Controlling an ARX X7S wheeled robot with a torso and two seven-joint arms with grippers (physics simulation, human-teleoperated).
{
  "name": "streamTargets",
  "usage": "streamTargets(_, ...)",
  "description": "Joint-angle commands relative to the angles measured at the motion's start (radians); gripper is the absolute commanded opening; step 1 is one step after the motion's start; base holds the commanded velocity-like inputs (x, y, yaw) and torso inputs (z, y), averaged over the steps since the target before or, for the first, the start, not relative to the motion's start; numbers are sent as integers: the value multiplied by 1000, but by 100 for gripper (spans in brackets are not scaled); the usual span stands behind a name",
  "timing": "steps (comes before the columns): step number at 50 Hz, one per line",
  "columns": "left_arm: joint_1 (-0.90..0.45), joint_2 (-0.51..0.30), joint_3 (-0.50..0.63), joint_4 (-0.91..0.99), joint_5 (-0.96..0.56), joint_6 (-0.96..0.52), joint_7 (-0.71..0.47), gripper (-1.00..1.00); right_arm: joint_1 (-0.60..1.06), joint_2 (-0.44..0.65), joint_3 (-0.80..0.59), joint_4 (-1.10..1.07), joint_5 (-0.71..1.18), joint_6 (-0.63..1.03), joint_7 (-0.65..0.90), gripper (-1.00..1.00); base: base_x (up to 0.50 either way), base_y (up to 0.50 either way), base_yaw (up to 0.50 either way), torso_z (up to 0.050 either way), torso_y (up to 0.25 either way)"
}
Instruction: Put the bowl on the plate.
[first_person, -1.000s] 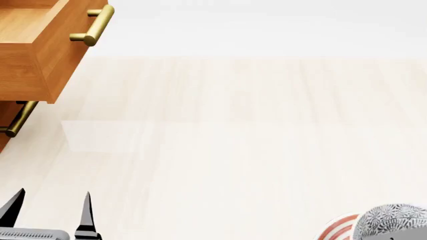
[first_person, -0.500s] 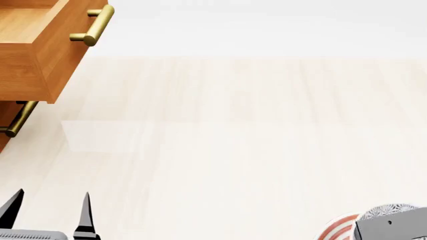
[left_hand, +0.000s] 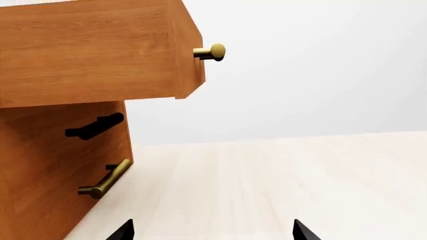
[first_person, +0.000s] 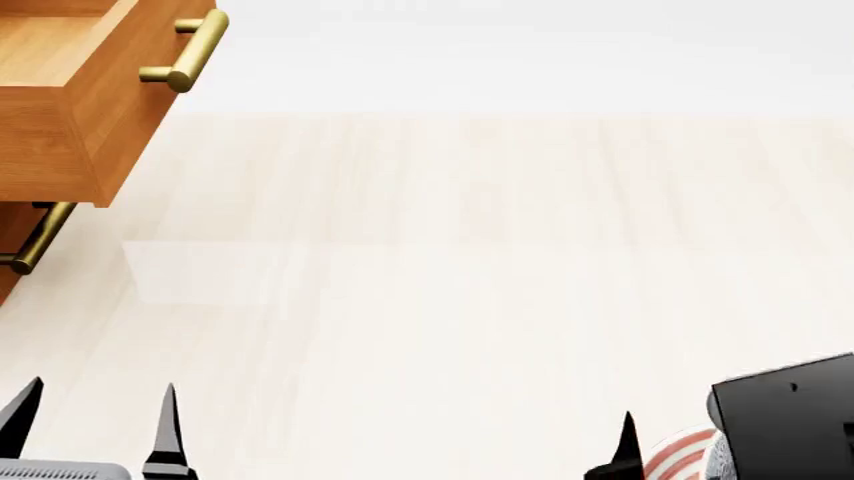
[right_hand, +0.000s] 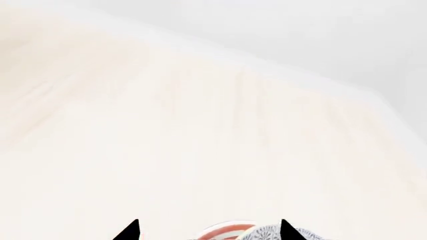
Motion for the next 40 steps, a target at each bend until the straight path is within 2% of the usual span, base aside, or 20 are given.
streamTargets(1, 4, -3, 2, 6, 1, 1, -5, 100, 29, -11, 21, -32, -27, -6, 12, 100, 0, 0, 0, 0, 0)
streamTargets(18, 4, -9, 4, 14, 1, -5, -11, 100, 112, -75, 37, -51, -94, 31, -11, 100, 0, 0, 0, 0, 0)
streamTargets(40, -8, -14, 6, 15, -3, -13, -14, 100, 149, -79, 59, -128, -214, 17, -2, 100, 0, 0, 0, 0, 0)
